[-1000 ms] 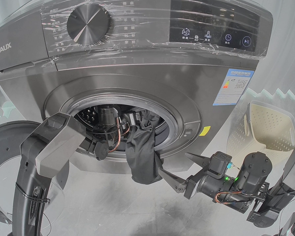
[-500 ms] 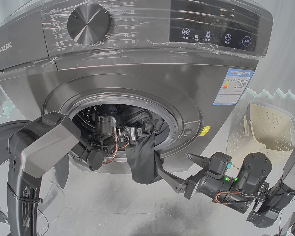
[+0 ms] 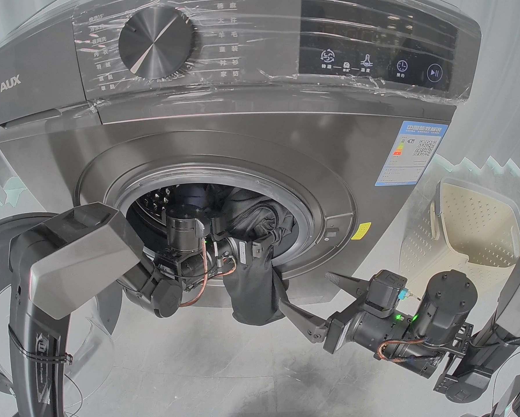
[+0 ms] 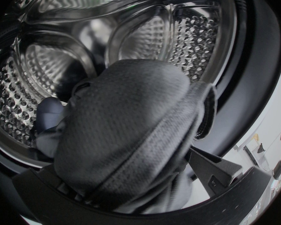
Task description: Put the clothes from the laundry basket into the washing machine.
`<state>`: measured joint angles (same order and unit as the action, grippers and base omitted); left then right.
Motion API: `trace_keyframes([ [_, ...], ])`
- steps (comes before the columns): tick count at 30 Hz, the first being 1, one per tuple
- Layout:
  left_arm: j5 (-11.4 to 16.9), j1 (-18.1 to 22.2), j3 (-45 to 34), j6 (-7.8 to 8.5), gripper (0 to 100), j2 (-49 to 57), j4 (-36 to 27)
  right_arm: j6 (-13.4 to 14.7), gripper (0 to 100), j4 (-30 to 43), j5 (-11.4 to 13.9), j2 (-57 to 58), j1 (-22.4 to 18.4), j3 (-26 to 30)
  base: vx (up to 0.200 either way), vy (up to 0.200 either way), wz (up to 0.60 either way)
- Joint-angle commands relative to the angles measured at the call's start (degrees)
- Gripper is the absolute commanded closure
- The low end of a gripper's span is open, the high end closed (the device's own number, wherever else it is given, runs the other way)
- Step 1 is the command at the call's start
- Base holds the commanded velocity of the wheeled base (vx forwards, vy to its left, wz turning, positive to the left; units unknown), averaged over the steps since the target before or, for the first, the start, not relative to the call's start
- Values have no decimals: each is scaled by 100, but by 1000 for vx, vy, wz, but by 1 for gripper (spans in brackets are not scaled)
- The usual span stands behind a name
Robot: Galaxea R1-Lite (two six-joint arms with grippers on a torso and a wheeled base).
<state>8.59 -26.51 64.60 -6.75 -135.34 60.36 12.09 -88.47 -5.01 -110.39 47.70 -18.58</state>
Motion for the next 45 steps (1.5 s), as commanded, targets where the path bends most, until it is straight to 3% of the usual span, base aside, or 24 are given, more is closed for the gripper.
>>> trace_keyframes([
  [1, 99, -170, -53, -1, 0, -19, 108, 4, 0, -4, 0, -53, 2, -5, 0, 0, 0],
  [6, 11, -214, 150, 113, 0, -309, 46, 4, 0, -13, -9, -106, 55, -23, 0, 0, 0],
  [7, 2, -214, 158, 122, 100, -326, 46, 4, 0, -13, -9, -106, 46, -23, 0, 0, 0],
  [8, -148, -161, 255, 262, 100, -432, 38, 4, 0, -13, -9, -97, 46, -41, 0, 0, 0],
  [9, -209, -126, 299, 280, 100, -458, 29, 4, 0, -13, -9, -88, 46, -49, 0, 0, 0],
  [17, -438, 164, 861, 245, 100, -485, -41, 4, 0, -13, -9, -62, 55, -58, 0, 0, 0],
  [19, -552, 191, 1081, 210, 100, -520, -41, 4, 0, -13, 0, -62, 55, -67, 0, 0, 0],
  [24, -1264, 305, 2373, -72, 100, -880, -33, 4, 0, -13, -9, -62, 55, -102, 0, 0, 0],
  [29, -1650, 349, 3349, -239, 100, -1249, -41, 4, 0, -13, -9, -62, 64, -102, 0, 0, 0],
  [32, -1791, 366, 3736, -291, 100, -1363, -59, 4, 0, -13, -9, -53, 64, -102, 0, 0, 0],
  [35, -1791, 384, 3604, -283, 100, -1337, -156, 4, 0, -13, -9, -53, 55, -102, 0, 0, 0],
  [36, -1791, 384, 3472, -283, 0, -1311, -182, 4, 0, -13, 0, -53, 64, -102, 0, 0, 0],
  [41, -1677, 358, 2400, -309, 0, -695, -402, 4, 0, -13, -9, -53, 55, -102, 0, 0, 0],
  [45, -1255, 296, 1556, -309, 0, 87, -1158, 4, 0, -13, -9, -71, 64, -102, 0, 0, 0],
])
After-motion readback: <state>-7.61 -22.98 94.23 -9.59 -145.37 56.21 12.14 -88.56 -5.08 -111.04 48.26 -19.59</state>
